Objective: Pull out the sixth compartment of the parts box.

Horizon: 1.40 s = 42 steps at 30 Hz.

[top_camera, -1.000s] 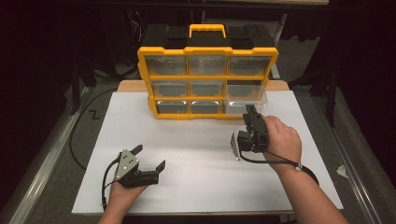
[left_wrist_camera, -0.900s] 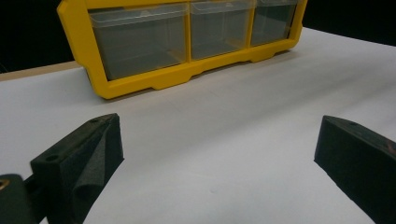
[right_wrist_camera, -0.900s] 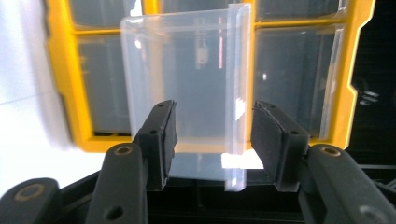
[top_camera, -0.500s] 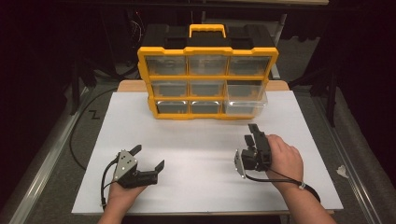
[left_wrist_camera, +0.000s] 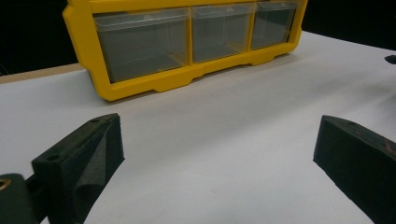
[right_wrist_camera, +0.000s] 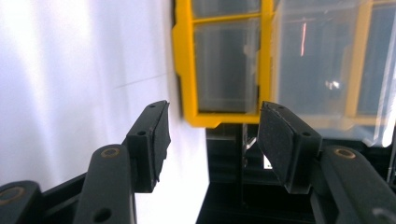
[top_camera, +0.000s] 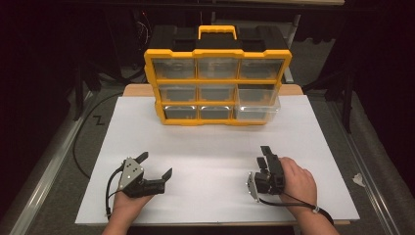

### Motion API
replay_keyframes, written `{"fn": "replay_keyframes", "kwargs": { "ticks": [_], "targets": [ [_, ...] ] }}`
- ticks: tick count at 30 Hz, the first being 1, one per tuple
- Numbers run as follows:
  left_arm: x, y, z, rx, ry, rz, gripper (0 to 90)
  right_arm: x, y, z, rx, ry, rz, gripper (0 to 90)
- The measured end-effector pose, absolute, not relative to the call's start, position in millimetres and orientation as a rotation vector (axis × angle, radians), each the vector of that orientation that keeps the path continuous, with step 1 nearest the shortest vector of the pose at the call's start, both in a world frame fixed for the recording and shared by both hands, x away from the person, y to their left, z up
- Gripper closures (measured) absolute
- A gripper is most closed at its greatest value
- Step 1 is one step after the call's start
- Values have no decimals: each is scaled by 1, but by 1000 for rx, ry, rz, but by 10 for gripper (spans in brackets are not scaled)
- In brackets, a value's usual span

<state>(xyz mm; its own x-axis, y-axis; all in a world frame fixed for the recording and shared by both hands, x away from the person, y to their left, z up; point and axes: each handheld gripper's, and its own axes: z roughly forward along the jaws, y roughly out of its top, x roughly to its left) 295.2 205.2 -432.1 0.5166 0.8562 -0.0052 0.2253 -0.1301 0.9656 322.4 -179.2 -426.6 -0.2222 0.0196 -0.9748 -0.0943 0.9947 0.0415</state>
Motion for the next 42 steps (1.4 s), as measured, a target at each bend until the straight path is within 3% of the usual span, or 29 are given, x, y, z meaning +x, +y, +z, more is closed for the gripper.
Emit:
{"fn": "replay_keyframes", "kwargs": {
  "ticks": [7, 16, 33, 38, 42],
  "targets": [
    [294, 205, -432, 1649, 940, 713, 25, 314, -205, -437, 0, 1829, 112, 446],
    [295, 205, -432, 1651, 943, 714, 25, 315, -204, -436, -28, 1814, 129, 410],
    [295, 205, -432, 1652, 938, 710, 25, 317, -199, -436, -57, 1842, 118, 157],
    [294, 205, -432, 1654, 936, 709, 25, 316, -197, -436, -101, 1814, 126, 18],
    [294, 205, -432, 1652, 936, 709, 25, 313, -195, -436, -112, 1793, 133, 9]
  ]
}}
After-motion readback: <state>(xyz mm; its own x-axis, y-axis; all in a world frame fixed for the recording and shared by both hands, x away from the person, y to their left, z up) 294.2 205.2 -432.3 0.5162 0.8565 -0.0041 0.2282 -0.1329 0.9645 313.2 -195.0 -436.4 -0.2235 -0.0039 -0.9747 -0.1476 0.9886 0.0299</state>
